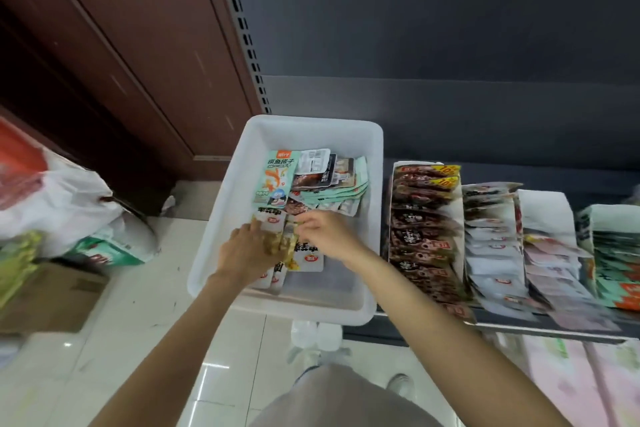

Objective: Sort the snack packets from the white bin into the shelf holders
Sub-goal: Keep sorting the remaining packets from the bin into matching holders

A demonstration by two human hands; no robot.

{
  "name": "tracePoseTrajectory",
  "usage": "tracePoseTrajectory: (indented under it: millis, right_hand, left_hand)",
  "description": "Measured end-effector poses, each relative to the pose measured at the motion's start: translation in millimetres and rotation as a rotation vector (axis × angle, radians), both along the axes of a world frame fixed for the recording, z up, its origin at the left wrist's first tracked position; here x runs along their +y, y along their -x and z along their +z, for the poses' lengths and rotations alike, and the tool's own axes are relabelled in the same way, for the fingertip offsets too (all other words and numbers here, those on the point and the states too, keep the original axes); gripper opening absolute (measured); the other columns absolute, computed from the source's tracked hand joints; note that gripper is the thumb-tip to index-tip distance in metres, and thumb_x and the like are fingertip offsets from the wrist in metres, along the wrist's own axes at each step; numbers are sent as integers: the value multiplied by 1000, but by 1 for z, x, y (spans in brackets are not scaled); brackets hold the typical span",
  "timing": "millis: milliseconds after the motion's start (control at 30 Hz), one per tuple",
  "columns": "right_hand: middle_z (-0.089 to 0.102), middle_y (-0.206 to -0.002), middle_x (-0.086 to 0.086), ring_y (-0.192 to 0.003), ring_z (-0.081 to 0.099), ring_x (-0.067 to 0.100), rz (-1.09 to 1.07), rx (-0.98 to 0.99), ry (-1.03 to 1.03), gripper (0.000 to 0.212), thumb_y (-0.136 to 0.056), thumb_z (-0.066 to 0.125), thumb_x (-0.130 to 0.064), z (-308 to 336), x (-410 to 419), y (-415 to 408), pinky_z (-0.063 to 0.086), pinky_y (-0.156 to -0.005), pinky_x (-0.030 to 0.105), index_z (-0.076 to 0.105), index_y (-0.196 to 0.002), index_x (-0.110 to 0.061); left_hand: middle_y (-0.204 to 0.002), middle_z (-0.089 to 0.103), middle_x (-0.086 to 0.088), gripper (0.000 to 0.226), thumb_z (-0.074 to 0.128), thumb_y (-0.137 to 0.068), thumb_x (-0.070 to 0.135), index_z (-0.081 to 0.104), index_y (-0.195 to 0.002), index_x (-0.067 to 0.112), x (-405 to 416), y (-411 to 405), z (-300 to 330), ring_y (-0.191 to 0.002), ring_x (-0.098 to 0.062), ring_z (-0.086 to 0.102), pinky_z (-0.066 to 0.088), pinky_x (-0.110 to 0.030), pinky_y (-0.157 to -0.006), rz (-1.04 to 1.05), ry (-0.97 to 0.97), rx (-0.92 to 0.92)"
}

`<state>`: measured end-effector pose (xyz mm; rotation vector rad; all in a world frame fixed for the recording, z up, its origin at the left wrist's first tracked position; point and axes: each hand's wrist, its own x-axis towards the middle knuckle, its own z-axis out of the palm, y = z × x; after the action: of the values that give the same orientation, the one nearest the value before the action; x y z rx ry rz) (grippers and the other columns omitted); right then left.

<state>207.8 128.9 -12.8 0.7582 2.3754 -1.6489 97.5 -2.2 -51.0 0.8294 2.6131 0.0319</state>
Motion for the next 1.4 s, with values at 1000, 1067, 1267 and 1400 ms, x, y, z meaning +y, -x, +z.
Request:
tracePoseTrajectory:
  millis: [1000, 1067, 1267, 1400]
  right_hand:
    - [60, -113, -9, -95, 63, 10, -581, 353, 139, 38, -88, 64, -8, 26, 18, -42, 52, -82, 26, 56, -121, -25]
    - [59, -112, -12, -94, 62, 6, -553, 347, 15, 38, -88, 65, -15, 29, 17, -52, 52, -81, 25, 53, -121, -30]
    - [70, -101, 5, -85, 68, 14, -692, 317, 384, 30, -83, 71, -14, 37, 8, -71, 56, -65, 26, 59, -111, -8]
    - [72, -96, 3, -84, 67, 11, -951, 600, 342, 15, -85, 67, -10, 53, 30, -103, 51, -65, 19, 67, -99, -14]
  left_hand:
    - [-87, 68, 4, 22, 66, -85, 6, 66, -106, 12, 11, -1, 64, -79, -9, 63, 47, -17, -62, 371, -840, -789]
    - [-84, 68, 5, 17, 63, -87, 4, 65, -101, 13, 18, -12, 65, -76, -6, 63, 48, -15, -60, 425, -927, -831]
    - [-89, 70, -3, 15, 52, -92, -1, 60, -102, 7, 49, -61, 71, -77, -11, 68, 54, -24, -66, 417, -1271, -999]
    - [-89, 66, -10, 9, 62, -89, 9, 58, -97, 6, 79, -88, 77, -77, -15, 69, 55, -27, -66, 198, -1156, -877]
